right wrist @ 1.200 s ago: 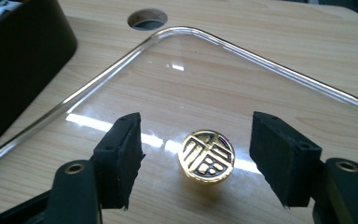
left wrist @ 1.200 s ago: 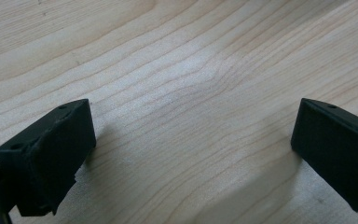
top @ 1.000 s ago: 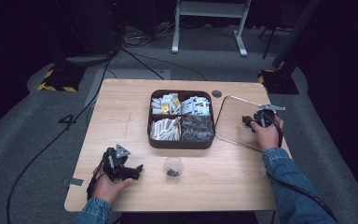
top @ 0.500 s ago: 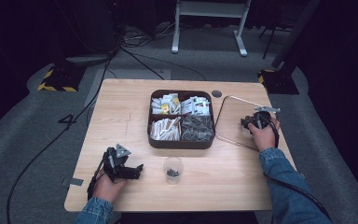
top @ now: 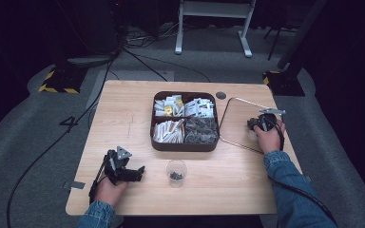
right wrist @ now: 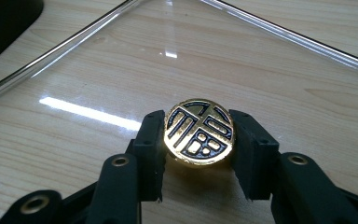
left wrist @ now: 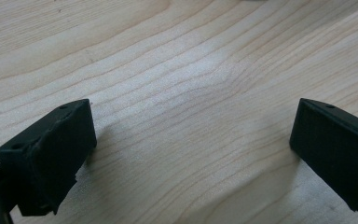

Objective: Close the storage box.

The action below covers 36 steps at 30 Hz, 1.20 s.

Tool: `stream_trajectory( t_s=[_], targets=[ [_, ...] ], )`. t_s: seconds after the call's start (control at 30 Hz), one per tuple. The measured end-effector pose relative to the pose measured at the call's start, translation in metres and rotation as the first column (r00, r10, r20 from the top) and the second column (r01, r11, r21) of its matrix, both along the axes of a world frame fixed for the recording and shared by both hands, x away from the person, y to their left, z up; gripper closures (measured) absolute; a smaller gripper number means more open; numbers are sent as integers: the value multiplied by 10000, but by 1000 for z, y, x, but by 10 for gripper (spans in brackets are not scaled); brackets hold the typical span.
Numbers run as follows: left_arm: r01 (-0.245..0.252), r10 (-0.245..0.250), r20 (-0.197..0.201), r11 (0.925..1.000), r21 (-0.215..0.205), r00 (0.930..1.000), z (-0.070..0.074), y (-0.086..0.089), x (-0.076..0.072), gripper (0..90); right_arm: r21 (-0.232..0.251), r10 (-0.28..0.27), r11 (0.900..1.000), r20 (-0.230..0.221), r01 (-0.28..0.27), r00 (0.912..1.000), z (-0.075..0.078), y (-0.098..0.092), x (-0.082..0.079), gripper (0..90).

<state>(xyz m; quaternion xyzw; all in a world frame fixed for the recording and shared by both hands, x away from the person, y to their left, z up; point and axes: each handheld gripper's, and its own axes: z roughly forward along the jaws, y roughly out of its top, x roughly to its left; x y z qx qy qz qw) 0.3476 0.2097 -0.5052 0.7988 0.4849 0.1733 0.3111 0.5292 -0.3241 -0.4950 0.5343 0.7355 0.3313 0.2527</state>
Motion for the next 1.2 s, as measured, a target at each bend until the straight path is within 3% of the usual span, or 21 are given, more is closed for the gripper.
stream_trajectory(
  t_s=[0.8, 1.2],
  targets=[
    [233, -233, -33, 9997, -3, 9997, 0, 3, 1, 0, 36, -93, 10000, 29, 93, 10000, 2, -5, -4, 587],
    [270, -271, -34, 9996, -43, 9996, 0, 3, 2, 0, 200, 37, 9998, 476, -46, 9989, 28, -8, -8, 587]
  ],
)
